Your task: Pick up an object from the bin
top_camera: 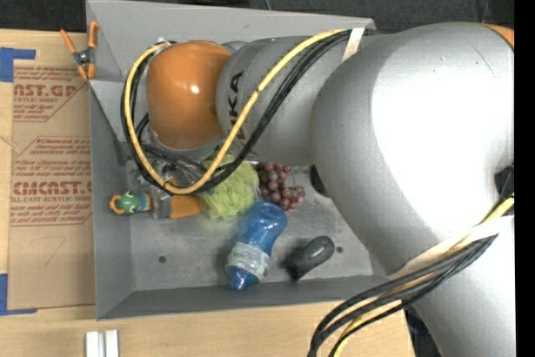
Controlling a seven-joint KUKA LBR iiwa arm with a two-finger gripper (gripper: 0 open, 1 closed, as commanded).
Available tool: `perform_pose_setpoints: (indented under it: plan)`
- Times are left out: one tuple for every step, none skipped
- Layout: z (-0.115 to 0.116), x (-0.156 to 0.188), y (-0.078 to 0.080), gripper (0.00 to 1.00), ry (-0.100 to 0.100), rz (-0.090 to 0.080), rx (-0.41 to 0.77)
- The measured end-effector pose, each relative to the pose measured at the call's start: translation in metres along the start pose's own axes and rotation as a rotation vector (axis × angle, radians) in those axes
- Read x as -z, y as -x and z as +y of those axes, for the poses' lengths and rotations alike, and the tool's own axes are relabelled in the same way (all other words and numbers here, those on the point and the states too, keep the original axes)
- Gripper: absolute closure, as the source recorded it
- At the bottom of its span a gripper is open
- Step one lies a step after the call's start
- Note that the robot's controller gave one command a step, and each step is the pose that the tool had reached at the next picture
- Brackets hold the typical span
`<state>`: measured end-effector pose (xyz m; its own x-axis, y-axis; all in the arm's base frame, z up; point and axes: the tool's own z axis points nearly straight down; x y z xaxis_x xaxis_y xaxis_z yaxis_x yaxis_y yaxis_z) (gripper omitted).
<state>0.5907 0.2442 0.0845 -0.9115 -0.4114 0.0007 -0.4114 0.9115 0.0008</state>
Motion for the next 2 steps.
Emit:
perform_pose_setpoints:
  plan:
    - [0.001,0.028,0.000,1.00,0.000,0.002,0.000]
    - [0.001,0.047,0.000,1.00,0.000,-0.001,0.000]
